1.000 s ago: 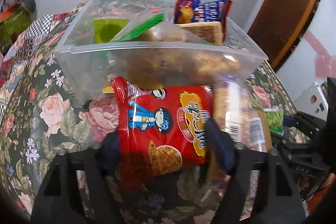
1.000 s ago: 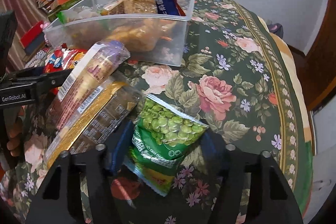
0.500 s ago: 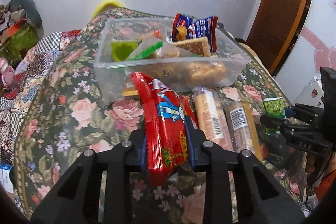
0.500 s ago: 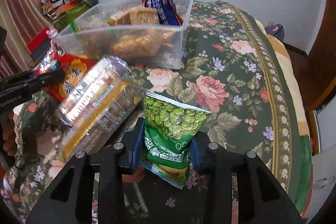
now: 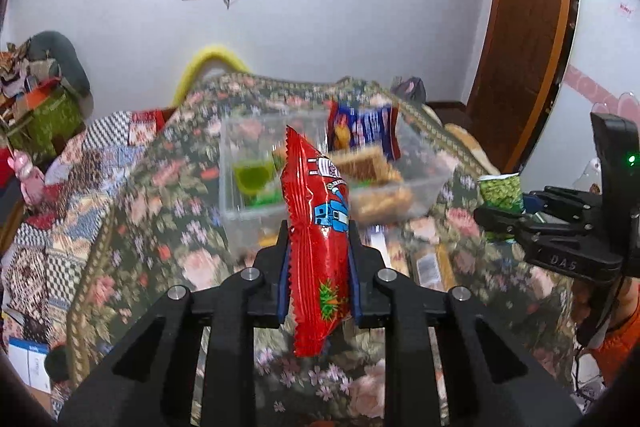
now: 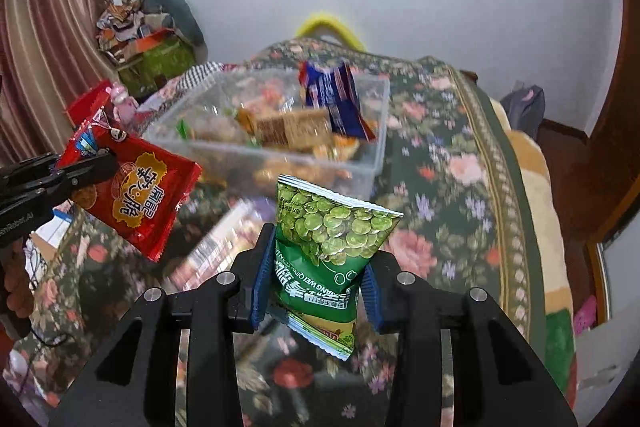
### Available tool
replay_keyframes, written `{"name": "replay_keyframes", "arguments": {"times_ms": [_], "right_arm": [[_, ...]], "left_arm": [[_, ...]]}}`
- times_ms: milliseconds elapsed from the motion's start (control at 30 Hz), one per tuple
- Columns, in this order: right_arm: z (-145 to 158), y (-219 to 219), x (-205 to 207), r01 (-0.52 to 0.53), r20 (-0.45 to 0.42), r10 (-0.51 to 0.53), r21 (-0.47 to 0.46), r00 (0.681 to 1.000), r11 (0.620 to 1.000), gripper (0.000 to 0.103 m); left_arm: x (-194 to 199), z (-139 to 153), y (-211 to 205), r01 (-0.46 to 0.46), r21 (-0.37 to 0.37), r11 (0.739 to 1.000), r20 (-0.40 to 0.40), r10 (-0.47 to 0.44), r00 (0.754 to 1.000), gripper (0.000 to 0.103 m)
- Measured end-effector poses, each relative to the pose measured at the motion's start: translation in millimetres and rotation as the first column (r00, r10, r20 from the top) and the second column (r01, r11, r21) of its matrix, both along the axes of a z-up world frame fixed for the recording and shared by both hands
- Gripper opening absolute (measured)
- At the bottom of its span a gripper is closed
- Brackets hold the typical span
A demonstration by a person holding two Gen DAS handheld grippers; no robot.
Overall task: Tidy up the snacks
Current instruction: 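Carry both bags into the clear box and open both tools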
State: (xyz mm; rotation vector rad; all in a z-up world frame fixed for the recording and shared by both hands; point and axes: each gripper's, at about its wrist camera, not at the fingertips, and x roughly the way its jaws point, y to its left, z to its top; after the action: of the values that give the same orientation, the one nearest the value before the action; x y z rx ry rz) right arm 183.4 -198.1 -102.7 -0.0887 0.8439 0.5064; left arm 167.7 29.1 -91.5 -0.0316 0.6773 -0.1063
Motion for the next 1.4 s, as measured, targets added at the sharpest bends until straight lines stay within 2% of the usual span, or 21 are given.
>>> {"name": "replay_keyframes", "arguments": {"times_ms": [233,433,600,900,1100,1200,1267,1367,1400], "right_arm": [[19,14,22,-0.004,0.053,0.002,0.032,0.999,0.999,0.035],[19,27,42,-0.005,0.062,0.004,0.026,0.998,1.000,0.035],[5,31,63,0.006,0.044,-0.006,0.007,0.999,1.000,0.035],[-20,37,96,0.016,0.003,-0.016,-0.046,1.000,0.999,0.035],[-34,42,98,-0.007,-0.031,0.004,-0.070,1.000,0.997,0.035],[-37,42,96,-0.015,-0.045,0.012,-0.077,0.999,0.997,0.036],[-36,44,93,-0.016,-0.043,0.013,-0.089,0.999,0.996,0.037],[-31,43,88,-0.019,-0.049,0.015,-0.085,0.999,0.996,0.043],[-29,42,87,-0.009,-0.045,0.005,-0.087,0.999,0.996,0.051]], "left_arm": [[18,34,3,-0.015,0.018,1.000,0.087,0.013,0.996,0.022],[51,40,8,-0.036,0.012,0.999,0.099,0.034,0.995,0.022],[83,32,9,-0.048,-0.015,0.999,0.079,0.049,0.996,0.022],[141,1,10,-0.071,-0.033,0.997,0.017,0.072,0.997,0.022],[155,-26,19,-0.093,-0.059,0.994,-0.057,0.090,0.994,0.025],[153,-31,19,-0.105,-0.018,0.994,-0.080,0.103,0.991,0.035],[151,-34,20,-0.106,0.002,0.994,-0.101,0.106,0.989,0.051],[142,-35,23,-0.111,0.007,0.994,-0.111,0.111,0.988,0.056],[138,-34,23,-0.110,0.003,0.994,-0.114,0.110,0.987,0.056]]}}
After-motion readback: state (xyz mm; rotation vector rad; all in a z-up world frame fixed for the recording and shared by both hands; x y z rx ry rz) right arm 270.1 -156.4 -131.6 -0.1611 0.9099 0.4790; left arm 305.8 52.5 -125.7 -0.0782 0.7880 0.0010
